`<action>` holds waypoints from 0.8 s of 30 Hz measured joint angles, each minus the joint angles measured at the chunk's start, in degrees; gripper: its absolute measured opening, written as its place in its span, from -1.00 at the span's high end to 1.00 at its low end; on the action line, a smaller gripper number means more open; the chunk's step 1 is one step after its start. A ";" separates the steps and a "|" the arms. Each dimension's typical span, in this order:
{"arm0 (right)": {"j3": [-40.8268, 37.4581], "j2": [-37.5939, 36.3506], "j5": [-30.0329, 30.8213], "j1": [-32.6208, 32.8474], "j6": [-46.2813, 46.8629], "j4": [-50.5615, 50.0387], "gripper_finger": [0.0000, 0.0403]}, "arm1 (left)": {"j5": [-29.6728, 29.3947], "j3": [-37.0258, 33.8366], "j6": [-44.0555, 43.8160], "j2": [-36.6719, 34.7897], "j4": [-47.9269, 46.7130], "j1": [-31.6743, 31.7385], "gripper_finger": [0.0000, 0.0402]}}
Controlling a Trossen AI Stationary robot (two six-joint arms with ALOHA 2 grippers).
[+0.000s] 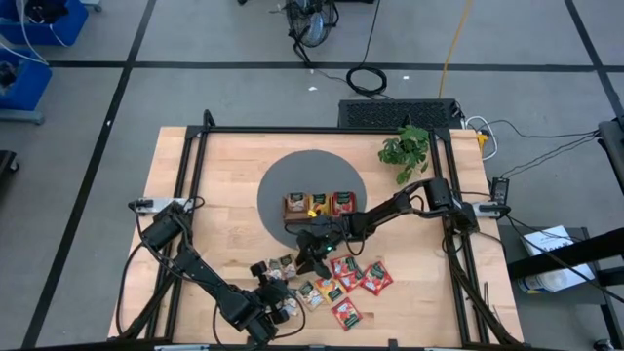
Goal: Pick & Place Tea
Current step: Put the cinnamon tea sachet into the left compartment of the wooden organizer
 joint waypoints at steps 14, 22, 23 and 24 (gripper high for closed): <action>-0.02 -0.02 3.11 -0.07 -1.37 -2.11 0.35 | 1.01 0.00 4.76 -4.28 -0.02 0.13 0.87; -0.02 0.00 3.22 0.43 -2.06 -2.08 0.35 | 1.90 0.02 3.13 -4.42 -0.97 0.25 0.87; -0.02 0.00 3.22 0.66 -2.25 -2.08 0.35 | 3.01 0.02 2.33 -4.42 -1.34 0.07 0.87; -0.02 0.00 3.27 0.76 -2.36 -2.08 0.35 | 4.01 0.04 1.49 -4.43 -1.78 -0.13 0.87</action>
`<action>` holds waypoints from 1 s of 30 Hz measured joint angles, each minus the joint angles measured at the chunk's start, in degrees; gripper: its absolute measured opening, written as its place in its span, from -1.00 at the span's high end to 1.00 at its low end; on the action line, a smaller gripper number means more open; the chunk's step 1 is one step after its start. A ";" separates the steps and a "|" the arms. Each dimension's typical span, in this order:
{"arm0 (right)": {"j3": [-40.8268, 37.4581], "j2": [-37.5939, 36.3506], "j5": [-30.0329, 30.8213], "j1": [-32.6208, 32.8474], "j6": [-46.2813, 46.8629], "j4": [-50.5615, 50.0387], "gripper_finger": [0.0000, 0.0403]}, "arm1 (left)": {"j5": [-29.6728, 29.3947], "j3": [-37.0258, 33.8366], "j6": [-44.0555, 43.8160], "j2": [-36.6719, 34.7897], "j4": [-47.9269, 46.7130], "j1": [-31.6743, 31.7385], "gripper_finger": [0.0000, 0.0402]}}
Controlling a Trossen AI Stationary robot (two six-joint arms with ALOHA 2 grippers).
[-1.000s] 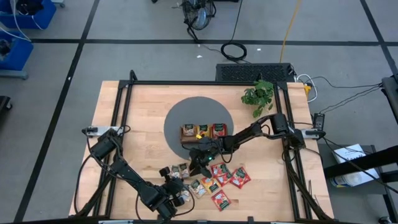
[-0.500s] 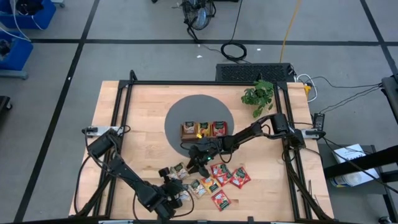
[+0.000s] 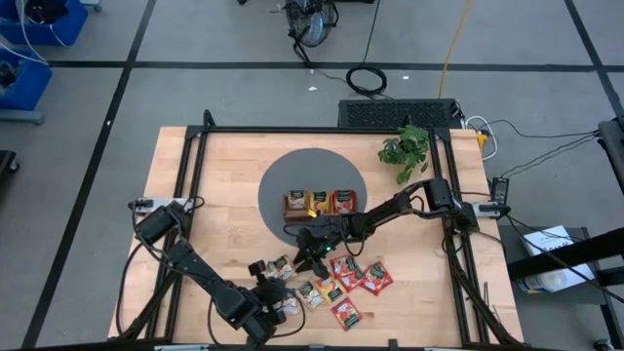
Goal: Pick & Place Tea
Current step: Put the cinnamon tea sachet into the left compartment of the wooden organizer
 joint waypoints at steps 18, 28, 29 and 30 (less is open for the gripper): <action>-0.04 0.02 0.15 0.37 -1.02 0.44 0.35 | 1.98 -0.32 0.91 0.94 -1.55 4.11 0.87; -0.04 0.02 1.98 0.42 -1.21 0.19 0.35 | 1.10 -0.66 2.52 1.08 0.41 4.39 0.87; -0.04 0.04 3.25 0.45 -1.66 0.41 0.35 | 1.11 -0.66 2.50 1.08 0.40 4.39 0.87; -0.07 0.04 4.33 0.53 -2.37 0.68 0.35 | 1.23 -0.66 2.36 1.08 0.28 4.39 0.87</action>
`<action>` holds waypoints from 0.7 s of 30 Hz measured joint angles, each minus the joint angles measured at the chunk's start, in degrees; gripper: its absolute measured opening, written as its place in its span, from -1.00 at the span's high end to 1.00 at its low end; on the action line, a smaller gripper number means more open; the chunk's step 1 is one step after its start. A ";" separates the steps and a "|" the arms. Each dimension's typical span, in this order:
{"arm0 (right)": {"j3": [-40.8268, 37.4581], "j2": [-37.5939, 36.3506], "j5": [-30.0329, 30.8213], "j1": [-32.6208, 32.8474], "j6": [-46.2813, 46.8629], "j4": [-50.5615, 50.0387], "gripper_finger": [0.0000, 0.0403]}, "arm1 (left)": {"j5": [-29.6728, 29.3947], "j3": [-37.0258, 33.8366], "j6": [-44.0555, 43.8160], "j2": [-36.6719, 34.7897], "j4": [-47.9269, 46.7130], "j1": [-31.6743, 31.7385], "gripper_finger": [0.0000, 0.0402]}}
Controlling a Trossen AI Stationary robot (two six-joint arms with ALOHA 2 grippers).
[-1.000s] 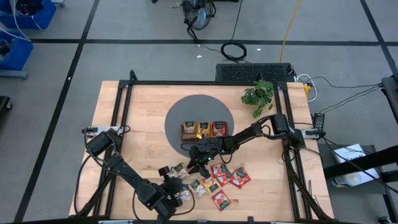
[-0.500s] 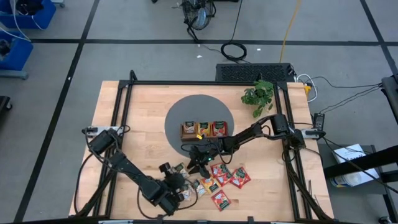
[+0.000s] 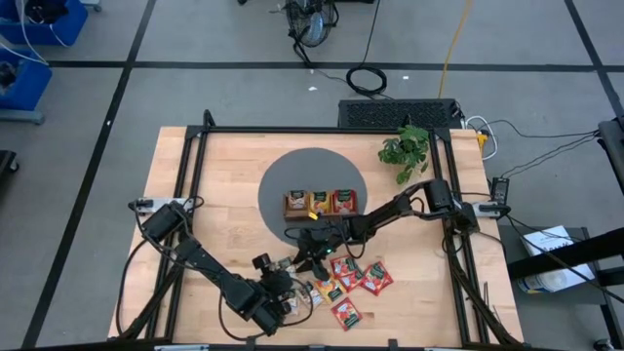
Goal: Pick & Place Tea
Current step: Put the cinnamon tea sachet into the left compartment of the wooden organizer
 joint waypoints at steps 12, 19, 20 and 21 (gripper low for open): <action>-0.17 -2.34 4.92 0.02 -9.81 -2.47 0.35 | -3.05 2.86 3.49 -0.50 1.44 -1.44 0.87; -0.13 -2.45 6.18 0.06 -11.78 -1.89 0.35 | 1.14 3.10 4.27 -0.52 3.99 -0.36 0.87; -0.13 -2.45 6.11 -0.10 -11.83 -1.88 0.35 | 1.72 2.83 3.68 -0.48 4.13 -0.22 0.87; -0.13 -2.45 6.03 -0.28 -11.81 -1.92 0.35 | 2.22 2.57 2.96 -0.34 4.12 -0.11 0.87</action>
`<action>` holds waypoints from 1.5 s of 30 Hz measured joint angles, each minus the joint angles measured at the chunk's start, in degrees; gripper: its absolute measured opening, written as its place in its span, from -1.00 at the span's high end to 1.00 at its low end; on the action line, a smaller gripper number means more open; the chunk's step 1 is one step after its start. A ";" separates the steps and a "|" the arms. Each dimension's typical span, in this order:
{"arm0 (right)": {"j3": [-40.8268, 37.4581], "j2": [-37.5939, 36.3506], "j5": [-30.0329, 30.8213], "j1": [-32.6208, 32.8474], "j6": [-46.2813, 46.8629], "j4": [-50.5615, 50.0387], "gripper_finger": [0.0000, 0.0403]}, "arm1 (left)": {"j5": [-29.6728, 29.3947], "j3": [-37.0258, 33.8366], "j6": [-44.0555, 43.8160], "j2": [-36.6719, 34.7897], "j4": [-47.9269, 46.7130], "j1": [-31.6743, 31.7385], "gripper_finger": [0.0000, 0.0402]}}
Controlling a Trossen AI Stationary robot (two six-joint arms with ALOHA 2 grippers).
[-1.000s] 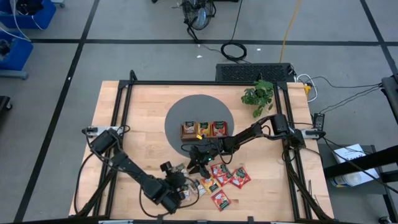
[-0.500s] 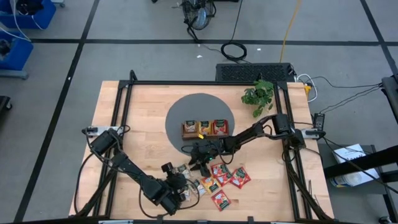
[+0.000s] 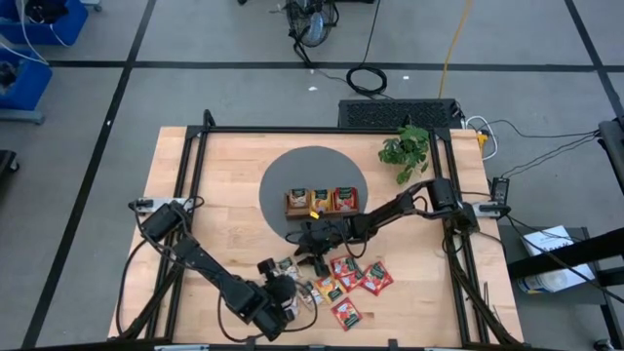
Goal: Pick & Place Tea
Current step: Put the cinnamon tea sachet into the left compartment of the wooden organizer
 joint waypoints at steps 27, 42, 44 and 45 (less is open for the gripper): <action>0.55 1.08 -12.00 -3.62 5.95 -0.83 0.35 | -1.63 -14.19 -2.45 -0.22 18.12 -0.13 0.87; 3.80 3.18 -14.18 -2.85 7.93 -5.62 0.35 | -2.85 -14.57 -1.88 -0.03 18.21 -1.31 0.87; 4.26 3.82 -14.68 -2.01 8.07 -6.05 0.35 | -3.01 -14.57 -1.46 -0.03 18.18 -1.35 0.87; 4.47 4.06 -14.91 -1.72 8.05 -6.01 0.35 | -3.02 -14.57 -1.46 -0.03 18.11 -1.36 0.87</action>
